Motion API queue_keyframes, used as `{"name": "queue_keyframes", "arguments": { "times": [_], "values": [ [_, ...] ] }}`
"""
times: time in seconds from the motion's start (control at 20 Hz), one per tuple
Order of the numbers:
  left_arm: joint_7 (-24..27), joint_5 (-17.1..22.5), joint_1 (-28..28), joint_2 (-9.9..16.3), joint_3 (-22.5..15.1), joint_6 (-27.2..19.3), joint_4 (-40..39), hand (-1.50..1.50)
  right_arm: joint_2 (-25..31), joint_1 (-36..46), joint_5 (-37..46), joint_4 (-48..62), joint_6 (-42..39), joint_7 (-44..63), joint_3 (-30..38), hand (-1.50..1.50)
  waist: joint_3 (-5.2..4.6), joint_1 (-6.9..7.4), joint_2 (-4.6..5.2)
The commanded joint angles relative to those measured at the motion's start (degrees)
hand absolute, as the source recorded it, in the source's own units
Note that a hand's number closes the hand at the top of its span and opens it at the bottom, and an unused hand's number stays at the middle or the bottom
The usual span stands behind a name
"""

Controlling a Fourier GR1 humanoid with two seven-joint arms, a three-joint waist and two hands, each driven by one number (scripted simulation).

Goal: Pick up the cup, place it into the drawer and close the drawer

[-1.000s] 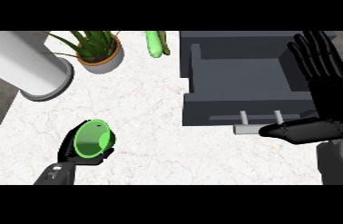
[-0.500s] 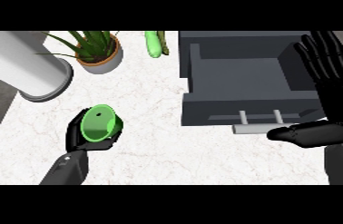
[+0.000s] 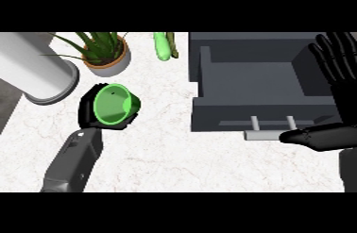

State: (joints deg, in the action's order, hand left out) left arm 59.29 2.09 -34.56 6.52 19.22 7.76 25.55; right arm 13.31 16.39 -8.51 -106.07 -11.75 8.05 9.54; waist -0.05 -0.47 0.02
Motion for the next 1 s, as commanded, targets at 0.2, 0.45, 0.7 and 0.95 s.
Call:
{"name": "queue_keyframes", "arguments": {
  "times": [0.2, 0.45, 0.7, 0.95],
  "values": [
    [-12.93, -0.25, -9.94, -6.34, -6.12, -1.96, 13.33, 1.5, -1.13, -1.8, 2.83, -0.29, 1.52, -0.23, -1.19, -1.5, 0.13, 1.0, -0.59],
    [-23.59, 2.9, -13.08, -6.46, -11.6, -5.48, 21.36, 1.5, -0.44, -3.94, 1.77, -1.37, 0.09, -2.38, 0.17, -1.5, 0.09, 0.31, -0.46],
    [-35.02, 4.86, -21.72, -6.5, -17.09, -15.42, 24.64, 1.5, -1.84, -2.02, 2.87, 2.0, 1.28, -4.17, -0.32, -1.5, 0.1, -0.15, -0.18],
    [-41.57, 7.58, -32.02, -6.51, -21.32, -23.42, 18.76, 1.5, -0.1, -2.31, 1.68, 1.97, -1.28, -4.97, 0.26, -1.5, 0.11, -1.43, 0.17]
  ]
}}
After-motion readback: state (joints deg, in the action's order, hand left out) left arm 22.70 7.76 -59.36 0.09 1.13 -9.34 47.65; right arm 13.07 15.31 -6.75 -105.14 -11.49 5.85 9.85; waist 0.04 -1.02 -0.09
